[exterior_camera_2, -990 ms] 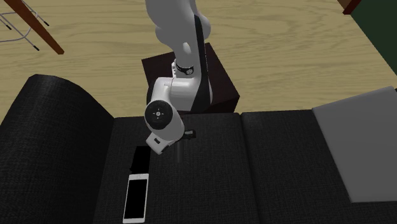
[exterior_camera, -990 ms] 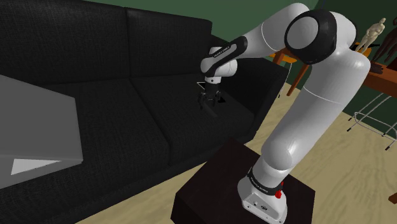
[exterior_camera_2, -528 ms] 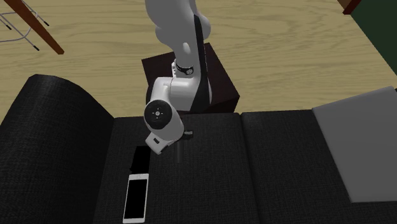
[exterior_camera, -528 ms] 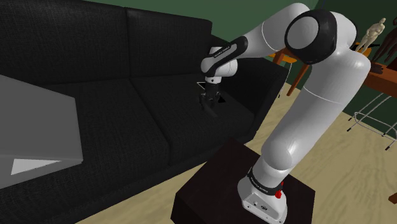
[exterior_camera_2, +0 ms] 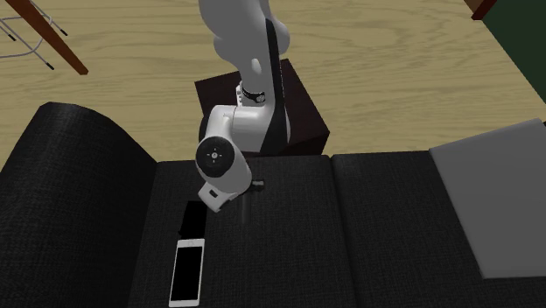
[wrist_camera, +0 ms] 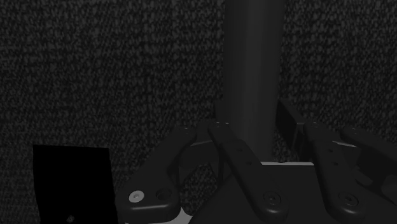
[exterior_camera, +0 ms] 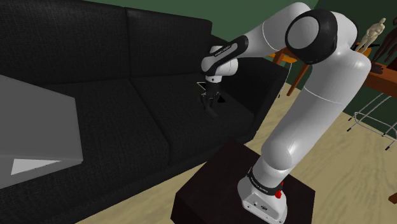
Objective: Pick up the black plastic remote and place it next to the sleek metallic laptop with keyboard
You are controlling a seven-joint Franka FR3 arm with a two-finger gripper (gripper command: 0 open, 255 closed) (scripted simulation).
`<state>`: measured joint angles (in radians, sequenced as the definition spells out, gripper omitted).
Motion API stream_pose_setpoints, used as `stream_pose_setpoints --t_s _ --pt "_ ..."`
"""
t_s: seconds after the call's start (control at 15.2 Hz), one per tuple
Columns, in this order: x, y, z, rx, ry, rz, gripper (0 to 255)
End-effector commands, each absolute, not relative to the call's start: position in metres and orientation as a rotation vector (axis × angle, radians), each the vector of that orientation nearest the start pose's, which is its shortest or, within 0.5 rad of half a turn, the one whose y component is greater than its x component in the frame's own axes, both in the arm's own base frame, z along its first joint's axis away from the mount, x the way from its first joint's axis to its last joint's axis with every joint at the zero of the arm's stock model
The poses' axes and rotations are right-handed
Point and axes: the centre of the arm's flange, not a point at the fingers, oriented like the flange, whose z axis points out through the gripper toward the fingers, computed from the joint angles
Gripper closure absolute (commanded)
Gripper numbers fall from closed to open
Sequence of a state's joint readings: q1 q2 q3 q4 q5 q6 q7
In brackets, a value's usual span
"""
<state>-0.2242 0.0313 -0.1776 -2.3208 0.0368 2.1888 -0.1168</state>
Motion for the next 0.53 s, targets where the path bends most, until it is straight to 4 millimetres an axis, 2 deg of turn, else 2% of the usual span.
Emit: stream_pose_setpoints --t_s 0.0,0.46 --pt "0.453 -0.187 0.309 -3.031 0.465 0.242 255" --pt "0.454 -0.187 0.346 -3.031 0.465 0.242 255"
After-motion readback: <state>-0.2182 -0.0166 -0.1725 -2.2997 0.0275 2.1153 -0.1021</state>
